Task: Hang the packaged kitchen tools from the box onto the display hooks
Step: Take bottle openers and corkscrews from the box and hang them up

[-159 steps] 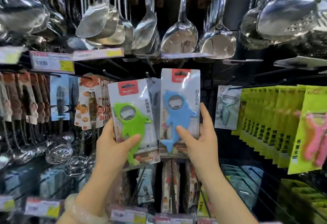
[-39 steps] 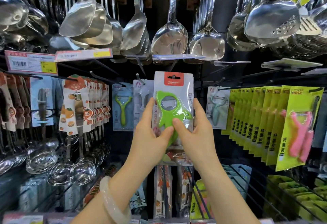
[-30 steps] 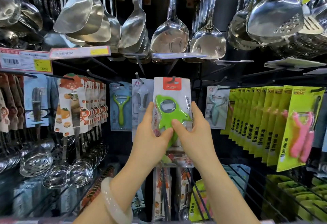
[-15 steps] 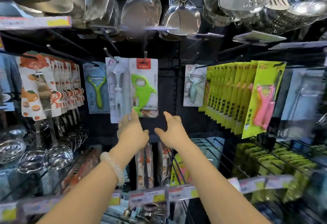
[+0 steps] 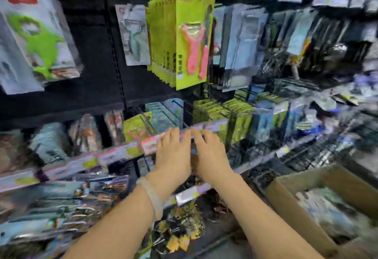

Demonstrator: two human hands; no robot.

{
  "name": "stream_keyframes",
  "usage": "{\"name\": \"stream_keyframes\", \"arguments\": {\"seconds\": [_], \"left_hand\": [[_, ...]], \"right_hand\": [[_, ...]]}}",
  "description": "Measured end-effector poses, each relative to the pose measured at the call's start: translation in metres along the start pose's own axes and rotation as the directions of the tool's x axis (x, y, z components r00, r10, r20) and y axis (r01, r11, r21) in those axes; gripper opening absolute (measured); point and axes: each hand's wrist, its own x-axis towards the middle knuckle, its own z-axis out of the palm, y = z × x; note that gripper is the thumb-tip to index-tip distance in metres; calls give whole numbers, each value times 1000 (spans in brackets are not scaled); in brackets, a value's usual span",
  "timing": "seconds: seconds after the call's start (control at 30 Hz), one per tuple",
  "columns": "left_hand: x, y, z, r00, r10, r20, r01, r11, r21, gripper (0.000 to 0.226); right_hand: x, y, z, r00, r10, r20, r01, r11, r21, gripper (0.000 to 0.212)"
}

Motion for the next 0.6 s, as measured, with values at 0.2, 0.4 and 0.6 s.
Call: {"name": "stream_keyframes", "arguments": {"seconds": [0.2,0.4,0.6], "left_hand": [[-18,114,68,967,169,193,-166,986,-32,77],[-35,212,122,889,311,338,-313,949,-50,79],[-35,271,158,832,398,386,-404,912,-68,77]], "right_hand": [[-91,112,11,956,247,158,-233,967,-105,72],[-174,200,13,861,449,240,-429,894,-132,67],[-214,258,20,767,574,286,-570,815,-107,70]]}}
